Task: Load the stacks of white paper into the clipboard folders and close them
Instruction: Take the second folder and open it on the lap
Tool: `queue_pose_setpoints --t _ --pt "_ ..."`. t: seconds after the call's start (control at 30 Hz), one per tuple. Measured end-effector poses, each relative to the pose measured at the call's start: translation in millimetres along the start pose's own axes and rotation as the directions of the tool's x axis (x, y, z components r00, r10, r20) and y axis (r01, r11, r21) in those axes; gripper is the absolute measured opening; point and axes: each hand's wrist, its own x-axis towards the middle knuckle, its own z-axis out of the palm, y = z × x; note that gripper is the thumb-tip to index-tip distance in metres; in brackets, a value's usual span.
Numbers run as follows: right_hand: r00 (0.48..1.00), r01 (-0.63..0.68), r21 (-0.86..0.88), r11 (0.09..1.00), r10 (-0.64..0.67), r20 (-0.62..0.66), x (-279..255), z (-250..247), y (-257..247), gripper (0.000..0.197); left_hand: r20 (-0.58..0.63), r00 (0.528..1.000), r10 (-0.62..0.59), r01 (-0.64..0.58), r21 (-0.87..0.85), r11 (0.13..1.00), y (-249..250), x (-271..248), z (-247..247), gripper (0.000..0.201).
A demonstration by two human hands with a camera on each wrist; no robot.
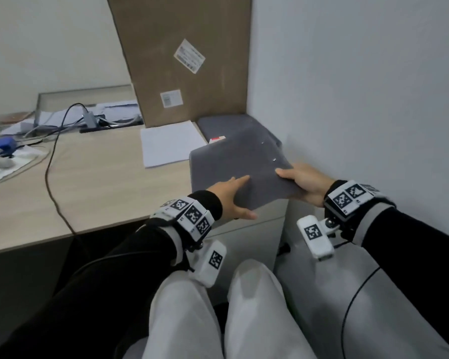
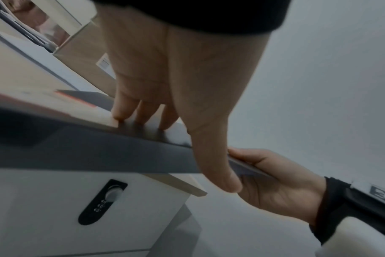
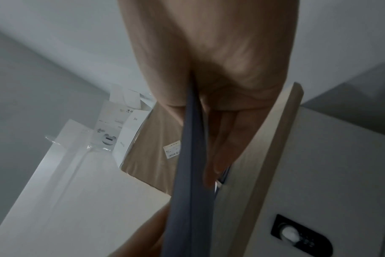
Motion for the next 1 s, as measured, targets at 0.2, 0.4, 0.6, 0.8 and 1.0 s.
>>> queue_pose_setpoints --t 0.2,0.4,0.6,0.8,1.0 --pt "0.986 -0.164 0.001 0.986 0.164 -0.012 -12 -9 -1 0.04 -0.053 0.998 0.031 -0.037 -0.102 0.994 3 -6 10 0.078" --pt "0.976 -0.101 -0.17 0.98 0.065 -0.209 -18 -3 -24 0.061 -0.343 0.939 0.027 -0.148 -0.333 0.931 7 -13 9 0.053" --pt "0.999 0.029 -0.668 0.744 -0.033 0.006 -3 47 -31 0.066 -0.591 0.723 -0.357 -0.431 -0.79 0.435 -16 -30 -12 0.047" --pt "0.99 0.066 -0.86 0.506 0.074 0.119 28 106 -17 0.083 -0.374 0.614 -0.695 -0.422 -0.9 0.112 -72 -53 -12 0.028" --pt "0.971 0.05 -0.934 0.355 0.2 0.129 48 135 -1 0.088 0.086 0.666 -0.741 0.226 -0.97 0.091 -143 -75 7 0.051"
